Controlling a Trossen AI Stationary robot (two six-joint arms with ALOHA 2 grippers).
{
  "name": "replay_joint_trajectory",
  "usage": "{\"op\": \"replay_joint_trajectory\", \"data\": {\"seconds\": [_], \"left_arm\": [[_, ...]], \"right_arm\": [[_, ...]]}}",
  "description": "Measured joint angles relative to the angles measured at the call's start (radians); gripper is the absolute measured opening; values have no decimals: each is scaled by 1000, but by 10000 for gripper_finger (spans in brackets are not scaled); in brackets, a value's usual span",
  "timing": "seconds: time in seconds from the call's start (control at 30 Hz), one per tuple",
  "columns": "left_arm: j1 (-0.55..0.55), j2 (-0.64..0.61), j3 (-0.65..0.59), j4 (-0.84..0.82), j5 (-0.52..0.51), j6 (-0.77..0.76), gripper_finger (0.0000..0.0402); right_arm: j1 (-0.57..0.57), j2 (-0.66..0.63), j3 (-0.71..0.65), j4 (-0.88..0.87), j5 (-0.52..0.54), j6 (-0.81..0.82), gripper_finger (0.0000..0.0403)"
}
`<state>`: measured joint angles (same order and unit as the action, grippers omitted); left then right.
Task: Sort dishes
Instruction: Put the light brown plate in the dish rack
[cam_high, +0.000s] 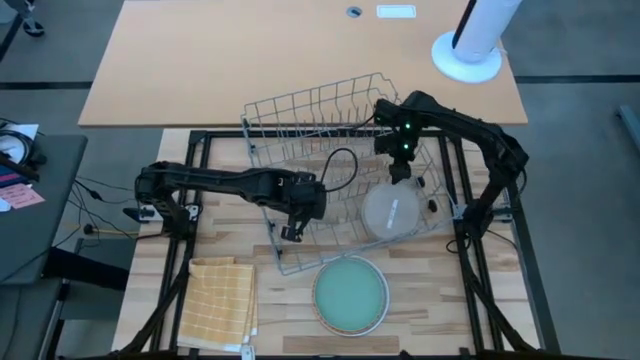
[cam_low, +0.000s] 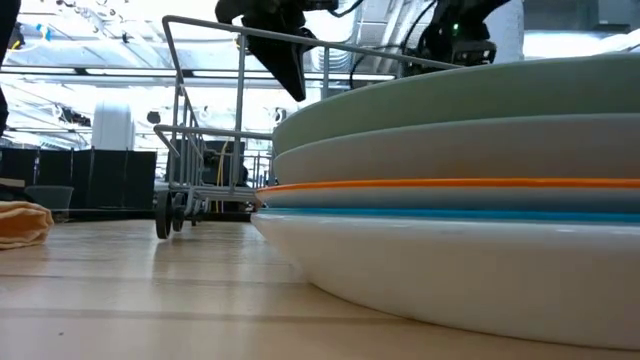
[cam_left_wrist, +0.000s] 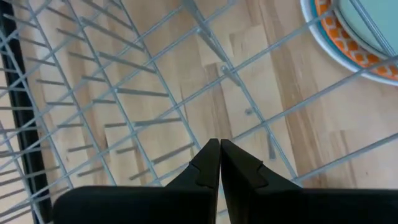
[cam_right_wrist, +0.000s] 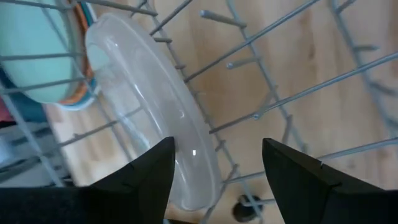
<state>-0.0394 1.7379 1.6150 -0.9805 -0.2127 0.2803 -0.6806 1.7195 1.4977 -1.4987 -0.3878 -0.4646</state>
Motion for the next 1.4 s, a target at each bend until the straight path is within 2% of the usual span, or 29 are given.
{"op": "replay_joint_trajectory", "data": {"seconds": [0.13,0.33,0.5,0.77,1.0,1.3,1.4], "left_arm": [[-5,-13,0,-2,0,-3,8],[-7,-41,0,-4,0,-8,8],[-7,-46,0,-4,-1,-3,8],[-6,-45,0,3,-2,19,8],[-5,-45,0,11,-3,34,8],[-5,-45,0,18,-16,41,8],[-5,-45,0,32,-15,41,8]], "right_arm": [[-11,39,1,-24,-67,-12,245],[6,46,-1,-70,-234,-62,245],[38,10,-1,-72,-273,-67,245],[118,-4,-1,-72,-272,-22,233],[201,-4,-1,-72,-271,-11,182],[258,-6,1,-76,-280,24,57],[263,-20,2,-76,-291,34,35]]}}
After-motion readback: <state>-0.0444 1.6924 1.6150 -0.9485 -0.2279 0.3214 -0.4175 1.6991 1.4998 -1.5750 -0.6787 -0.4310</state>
